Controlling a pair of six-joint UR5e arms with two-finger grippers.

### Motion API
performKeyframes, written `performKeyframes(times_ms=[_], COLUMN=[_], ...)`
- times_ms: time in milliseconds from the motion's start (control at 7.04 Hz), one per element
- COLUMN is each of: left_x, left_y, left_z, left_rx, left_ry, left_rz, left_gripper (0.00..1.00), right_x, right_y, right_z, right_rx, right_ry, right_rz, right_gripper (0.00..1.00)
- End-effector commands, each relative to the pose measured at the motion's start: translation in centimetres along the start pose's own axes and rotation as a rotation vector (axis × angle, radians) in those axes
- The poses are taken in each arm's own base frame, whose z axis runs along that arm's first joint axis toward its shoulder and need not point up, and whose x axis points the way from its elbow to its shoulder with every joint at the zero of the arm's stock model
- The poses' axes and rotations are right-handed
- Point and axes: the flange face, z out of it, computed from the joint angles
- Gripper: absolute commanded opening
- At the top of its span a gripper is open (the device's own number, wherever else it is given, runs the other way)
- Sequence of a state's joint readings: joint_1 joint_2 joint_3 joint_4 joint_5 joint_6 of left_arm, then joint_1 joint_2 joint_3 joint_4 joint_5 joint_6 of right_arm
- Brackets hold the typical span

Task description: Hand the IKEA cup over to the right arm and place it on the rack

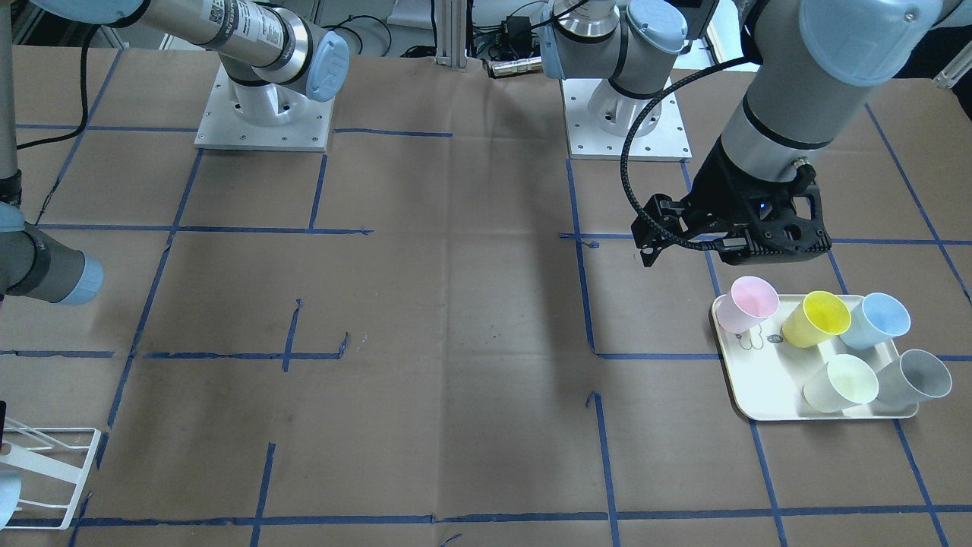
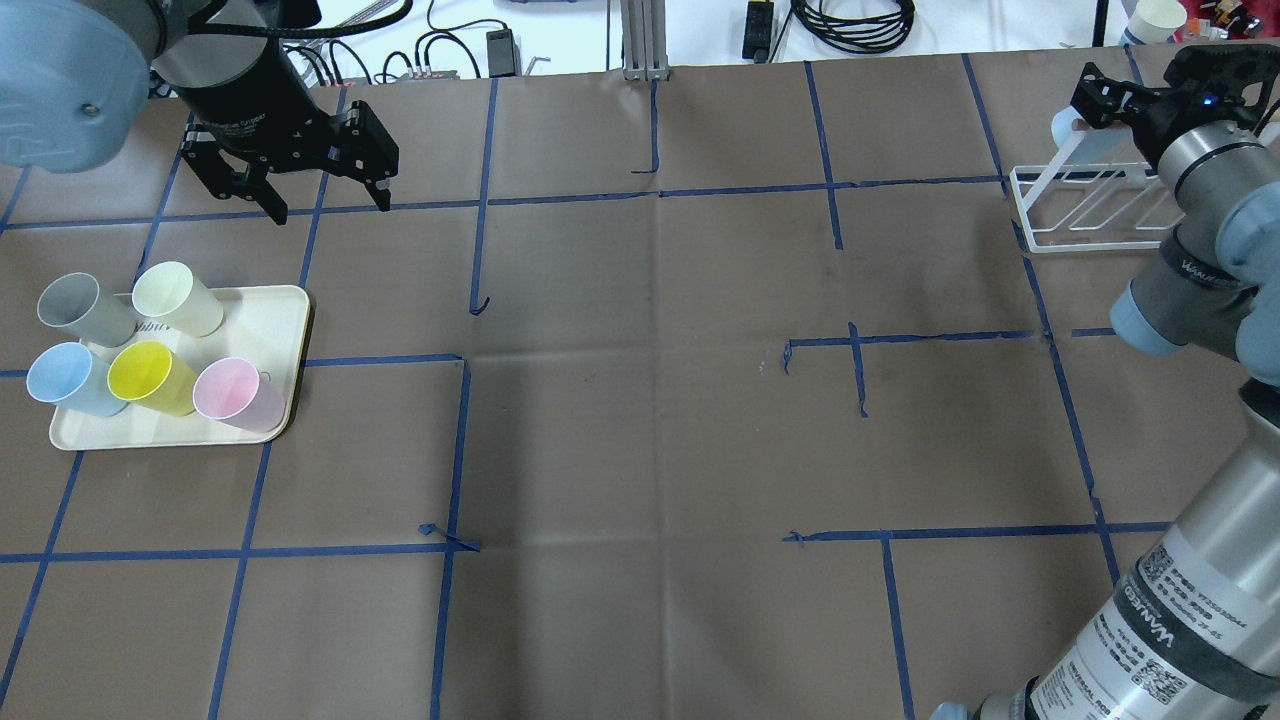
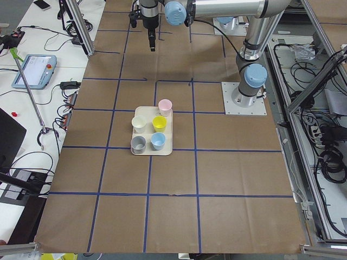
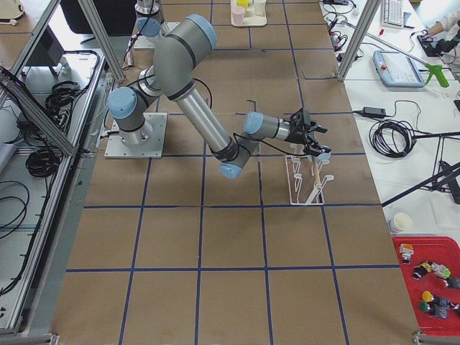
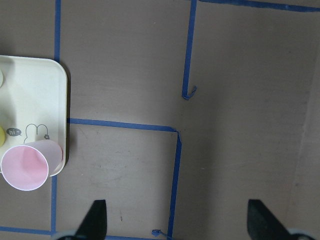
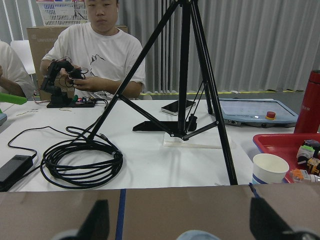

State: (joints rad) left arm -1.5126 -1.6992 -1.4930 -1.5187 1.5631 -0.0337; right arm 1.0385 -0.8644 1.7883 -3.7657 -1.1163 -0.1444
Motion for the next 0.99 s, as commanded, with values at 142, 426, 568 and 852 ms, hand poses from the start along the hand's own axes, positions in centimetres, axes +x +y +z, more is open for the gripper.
performKeyframes(times_ms=[142, 426, 568, 852], left_x=[0.0, -0.3, -1.7, -8.5], left_y=[0.1, 0.2, 0.0, 0.1], left_z=[-0.1, 0.2, 0.7, 2.6], left_rx=[0.001, -0.004, -0.017, -0.057], left_ry=[0.000, -0.005, -0.016, -0.008], left_rz=[0.000, 0.000, 0.070, 0.040], left_gripper=[0.99, 0.99, 0.99, 0.99], right_x=[0.0, -0.8, -0.9, -3.1], right_y=[-3.2, -6.8, -8.3, -12.4], right_z=[-0.9, -2.5, -2.8, -4.2], right_rx=[0.048, 0.098, 0.069, -0.024], right_ry=[0.004, 0.005, 0.001, -0.046], right_rz=[-0.013, -0.040, -0.030, 0.008], right_gripper=[1.00, 1.00, 1.00, 1.00])
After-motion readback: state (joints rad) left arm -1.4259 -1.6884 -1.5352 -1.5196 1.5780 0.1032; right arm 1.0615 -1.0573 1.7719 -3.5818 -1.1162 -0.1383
